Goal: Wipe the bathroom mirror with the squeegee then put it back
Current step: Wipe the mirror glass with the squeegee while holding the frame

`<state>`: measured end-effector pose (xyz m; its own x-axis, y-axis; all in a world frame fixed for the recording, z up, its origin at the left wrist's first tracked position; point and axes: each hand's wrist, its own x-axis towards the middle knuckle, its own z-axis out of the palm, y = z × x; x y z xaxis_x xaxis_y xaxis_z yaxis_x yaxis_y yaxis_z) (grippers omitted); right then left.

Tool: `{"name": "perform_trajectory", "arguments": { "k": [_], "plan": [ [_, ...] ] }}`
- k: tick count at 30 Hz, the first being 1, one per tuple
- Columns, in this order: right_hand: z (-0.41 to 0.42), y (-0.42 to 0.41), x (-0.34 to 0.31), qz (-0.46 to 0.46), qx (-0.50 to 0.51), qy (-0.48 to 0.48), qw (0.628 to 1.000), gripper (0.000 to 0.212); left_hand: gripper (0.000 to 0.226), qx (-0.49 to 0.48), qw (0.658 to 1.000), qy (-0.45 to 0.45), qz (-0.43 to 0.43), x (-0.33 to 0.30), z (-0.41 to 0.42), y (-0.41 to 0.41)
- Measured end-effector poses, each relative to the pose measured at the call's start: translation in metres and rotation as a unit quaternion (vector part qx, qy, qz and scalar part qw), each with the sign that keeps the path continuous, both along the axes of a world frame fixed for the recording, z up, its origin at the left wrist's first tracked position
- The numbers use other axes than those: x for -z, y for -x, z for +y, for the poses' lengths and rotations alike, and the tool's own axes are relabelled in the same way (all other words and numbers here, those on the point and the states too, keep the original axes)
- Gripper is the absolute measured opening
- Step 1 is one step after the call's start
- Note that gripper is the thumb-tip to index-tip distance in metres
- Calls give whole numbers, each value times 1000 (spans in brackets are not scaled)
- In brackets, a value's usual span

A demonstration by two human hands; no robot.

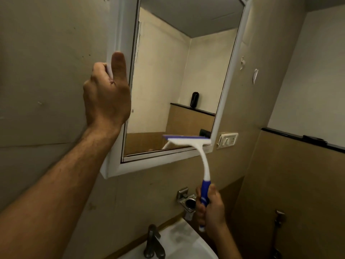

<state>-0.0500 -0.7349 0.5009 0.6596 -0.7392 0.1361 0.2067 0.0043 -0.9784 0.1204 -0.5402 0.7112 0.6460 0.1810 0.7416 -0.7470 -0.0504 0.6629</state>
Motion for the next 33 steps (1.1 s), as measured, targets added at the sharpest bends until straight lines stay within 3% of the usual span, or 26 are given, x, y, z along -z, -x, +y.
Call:
{"name": "perform_trajectory", "arguments": {
  "k": [3,10,17,25,30,33],
  "plan": [
    [9,6,10,19,-8,9,1000,61,45,4,1000,-1,2,0,0,2],
    [12,-6,-41,-17,-8,17,1000,54,45,17,1000,0,5,-1,1,5],
    [43,2,11,29,12,-8,999,67,48,24,998,45,24,-3,1,3],
    [76,-26,-62,-44,-26,11,999,57,41,36,999,37,17,-1,2,3],
    [97,-27,-16,-13,16,26,999,72,43,19,999,35,15,-3,3,4],
    [101,-25,-11,-11,20,19,1000,65,46,19,999,32,14,-2,3,5]
  ]
}}
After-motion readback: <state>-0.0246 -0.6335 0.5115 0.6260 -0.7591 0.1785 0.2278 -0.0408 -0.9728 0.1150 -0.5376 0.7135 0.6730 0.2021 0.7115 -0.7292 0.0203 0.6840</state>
